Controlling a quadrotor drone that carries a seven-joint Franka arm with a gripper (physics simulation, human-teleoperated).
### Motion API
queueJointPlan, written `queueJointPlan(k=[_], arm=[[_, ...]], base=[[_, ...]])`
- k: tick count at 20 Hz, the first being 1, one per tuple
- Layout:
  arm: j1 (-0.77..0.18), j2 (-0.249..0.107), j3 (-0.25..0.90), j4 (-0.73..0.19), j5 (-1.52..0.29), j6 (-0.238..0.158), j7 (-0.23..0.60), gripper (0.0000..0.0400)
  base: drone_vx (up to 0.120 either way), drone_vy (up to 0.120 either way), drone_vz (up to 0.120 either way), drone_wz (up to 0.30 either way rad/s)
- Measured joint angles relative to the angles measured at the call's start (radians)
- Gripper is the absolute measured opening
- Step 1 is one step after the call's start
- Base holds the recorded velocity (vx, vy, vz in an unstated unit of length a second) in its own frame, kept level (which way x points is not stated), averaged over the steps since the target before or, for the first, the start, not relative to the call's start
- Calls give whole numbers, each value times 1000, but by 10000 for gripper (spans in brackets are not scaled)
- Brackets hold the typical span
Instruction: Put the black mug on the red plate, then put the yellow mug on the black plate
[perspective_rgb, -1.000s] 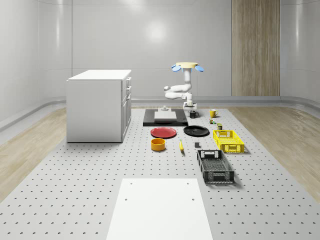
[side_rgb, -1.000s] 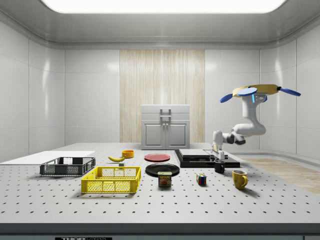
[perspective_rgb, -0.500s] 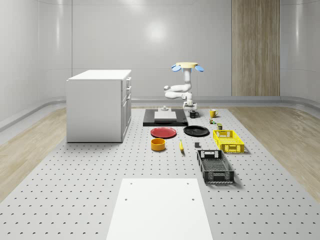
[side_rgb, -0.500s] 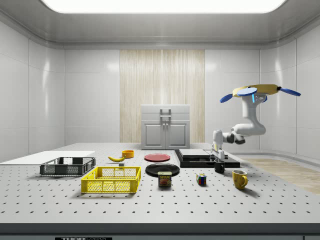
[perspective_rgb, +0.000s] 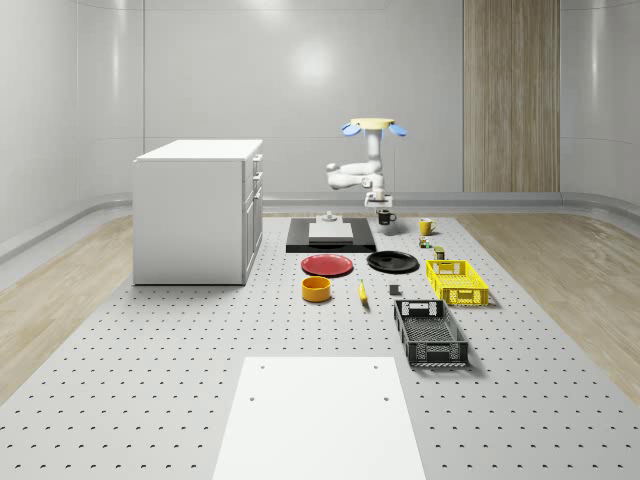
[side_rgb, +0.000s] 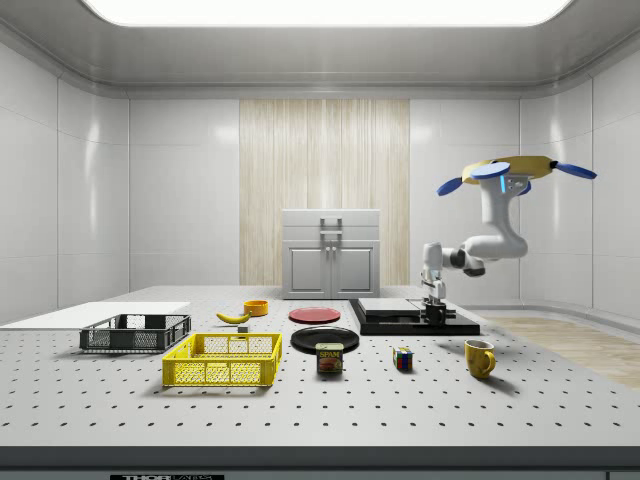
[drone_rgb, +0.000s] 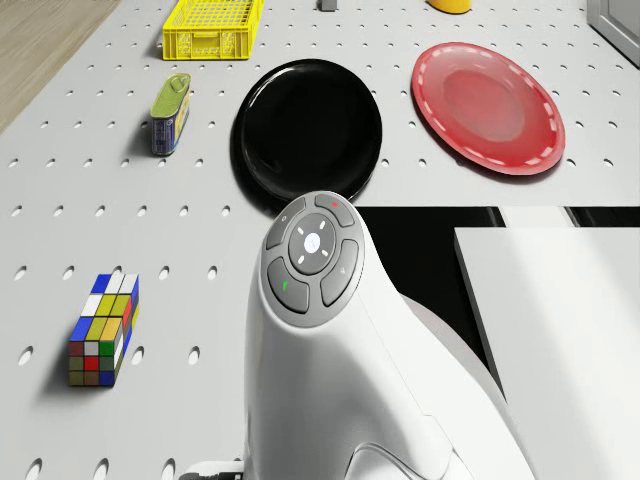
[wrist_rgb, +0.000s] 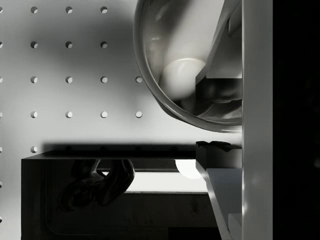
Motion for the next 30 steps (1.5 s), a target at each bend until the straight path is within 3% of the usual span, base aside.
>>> queueJointPlan(k=[11, 30], arm=[[-8, -26, 21, -1, 27, 20, 8, 110], [-18, -68, 31, 1, 46, 59, 16, 110]], base=[[120, -120, 44, 0], [120, -120, 0, 0]])
